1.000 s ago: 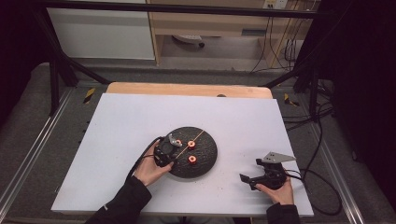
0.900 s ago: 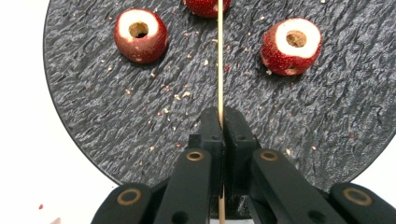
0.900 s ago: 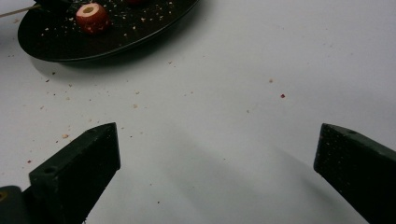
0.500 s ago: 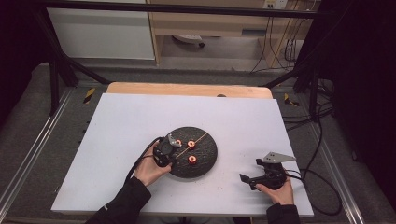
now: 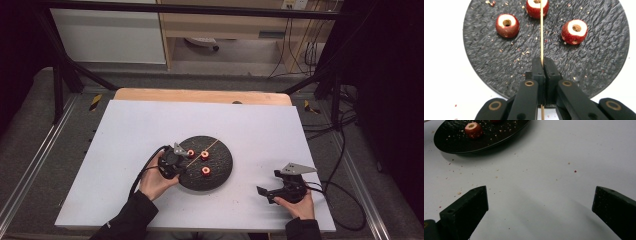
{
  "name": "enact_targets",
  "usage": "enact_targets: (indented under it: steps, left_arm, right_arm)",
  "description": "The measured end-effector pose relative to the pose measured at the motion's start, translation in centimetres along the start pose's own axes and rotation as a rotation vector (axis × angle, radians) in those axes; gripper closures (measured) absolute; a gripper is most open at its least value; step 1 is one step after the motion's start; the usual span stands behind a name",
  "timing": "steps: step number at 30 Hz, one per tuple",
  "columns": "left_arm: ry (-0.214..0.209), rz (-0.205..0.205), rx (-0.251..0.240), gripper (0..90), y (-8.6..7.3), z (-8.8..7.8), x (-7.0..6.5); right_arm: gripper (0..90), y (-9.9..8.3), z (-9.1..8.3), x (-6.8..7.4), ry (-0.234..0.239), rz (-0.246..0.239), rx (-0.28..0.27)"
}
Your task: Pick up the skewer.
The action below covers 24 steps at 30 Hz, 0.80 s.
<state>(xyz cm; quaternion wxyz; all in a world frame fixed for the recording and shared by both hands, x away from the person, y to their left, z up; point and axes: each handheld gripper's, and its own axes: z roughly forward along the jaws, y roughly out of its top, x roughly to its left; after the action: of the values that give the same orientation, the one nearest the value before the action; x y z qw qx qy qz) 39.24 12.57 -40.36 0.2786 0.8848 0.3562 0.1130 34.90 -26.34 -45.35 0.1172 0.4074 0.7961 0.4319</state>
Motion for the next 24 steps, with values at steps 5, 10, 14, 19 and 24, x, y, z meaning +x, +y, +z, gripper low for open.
enact_targets:
  steps: [5, 10, 14, 19, 24]
  left_arm:
    - [-0.012, -0.007, -0.062, 88.4, -1.1, -1.2, 0.3]
    - [-0.014, -0.018, -0.111, 88.4, -2.6, -2.2, 0.8]
    - [-0.024, -0.04, -0.151, 88.4, -4.0, -2.9, 1.4]
    - [-0.027, -0.053, -0.196, 88.4, -5.4, -3.8, 1.9]
    - [-0.028, -0.067, -0.249, 88.3, -7.0, -4.2, 2.3]
  right_arm:
    - [1.0, 0.0, 0.0, 0.0, -0.006, 0.006, 0.0]
    - [0.9, 0.0, 0.1, 0.0, -0.004, 0.008, 0.005]
    - [0.6, 0.1, 0.1, 0.2, -0.001, 0.015, 0.002]
    - [0.6, 0.3, 0.2, 0.4, -0.009, 0.021, 0.007]
    - [0.6, 0.5, 0.5, 0.6, -0.02, 0.016, 0.02]
